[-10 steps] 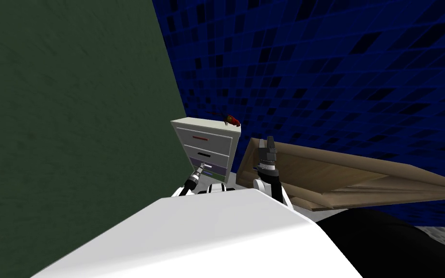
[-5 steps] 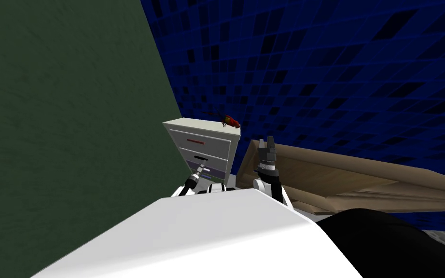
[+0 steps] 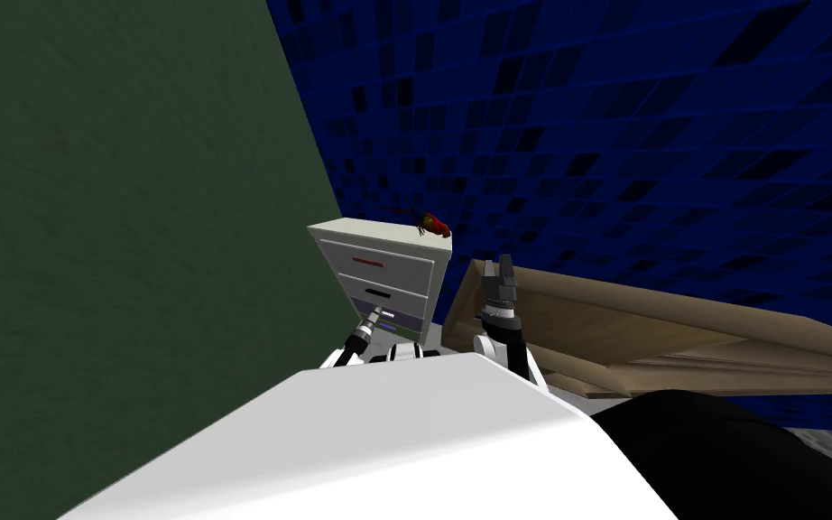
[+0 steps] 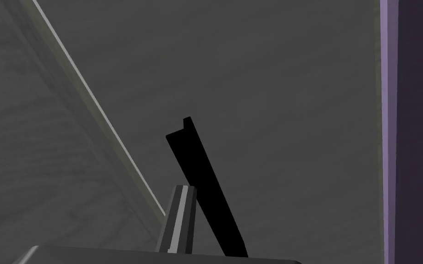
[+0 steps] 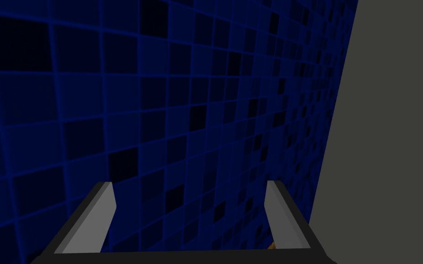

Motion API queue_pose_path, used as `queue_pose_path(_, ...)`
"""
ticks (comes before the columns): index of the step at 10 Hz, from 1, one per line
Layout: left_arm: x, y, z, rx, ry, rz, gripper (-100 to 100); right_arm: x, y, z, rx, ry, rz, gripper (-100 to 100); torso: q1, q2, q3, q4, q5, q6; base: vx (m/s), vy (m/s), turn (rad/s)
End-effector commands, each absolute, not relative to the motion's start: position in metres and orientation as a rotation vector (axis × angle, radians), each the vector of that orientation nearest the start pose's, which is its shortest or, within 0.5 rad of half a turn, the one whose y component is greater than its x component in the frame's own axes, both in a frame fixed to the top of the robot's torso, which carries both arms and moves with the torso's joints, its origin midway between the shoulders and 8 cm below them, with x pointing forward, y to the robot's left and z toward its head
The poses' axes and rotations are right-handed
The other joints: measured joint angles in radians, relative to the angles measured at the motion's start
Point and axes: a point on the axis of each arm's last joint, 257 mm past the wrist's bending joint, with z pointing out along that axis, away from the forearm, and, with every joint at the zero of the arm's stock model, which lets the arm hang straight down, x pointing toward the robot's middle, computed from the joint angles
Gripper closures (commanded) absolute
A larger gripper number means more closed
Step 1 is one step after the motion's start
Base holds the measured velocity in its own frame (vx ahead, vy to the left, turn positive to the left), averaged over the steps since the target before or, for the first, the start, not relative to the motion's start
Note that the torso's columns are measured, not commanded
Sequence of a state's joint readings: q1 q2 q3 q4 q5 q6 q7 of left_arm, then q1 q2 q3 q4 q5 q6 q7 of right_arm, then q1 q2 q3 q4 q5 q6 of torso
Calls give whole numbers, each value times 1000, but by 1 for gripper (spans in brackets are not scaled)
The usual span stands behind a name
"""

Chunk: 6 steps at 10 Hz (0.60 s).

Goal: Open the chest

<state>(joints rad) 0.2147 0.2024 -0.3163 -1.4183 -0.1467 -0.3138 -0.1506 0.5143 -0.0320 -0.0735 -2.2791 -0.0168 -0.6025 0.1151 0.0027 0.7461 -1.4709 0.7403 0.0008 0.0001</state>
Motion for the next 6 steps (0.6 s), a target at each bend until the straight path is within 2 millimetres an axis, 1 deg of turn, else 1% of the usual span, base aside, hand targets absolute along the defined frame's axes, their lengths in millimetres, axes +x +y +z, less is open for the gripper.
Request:
queue_pose_path(1,427,142,-347,-729,1651,-1086,100,321,-298,40,520,589,1147,0,0,-3,-2,-1,0,0,-170,49,0)
queue_pose_path(2,428,142,-348,-730,1649,-1085,100,321,-298,40,520,589,1147,0,-5,-10,-6,-2,-1,0,-34,-12,-12)
queue_pose_path(3,431,143,-350,-737,1648,-1081,-100,321,-298,40,520,589,1147,0,-7,-17,-10,-5,-2,0,71,-35,-25)
queue_pose_path(6,435,145,-353,-744,1644,-1076,-100,320,-299,40,520,589,1147,0,-3,-14,-9,-4,-1,0,174,-46,-22)
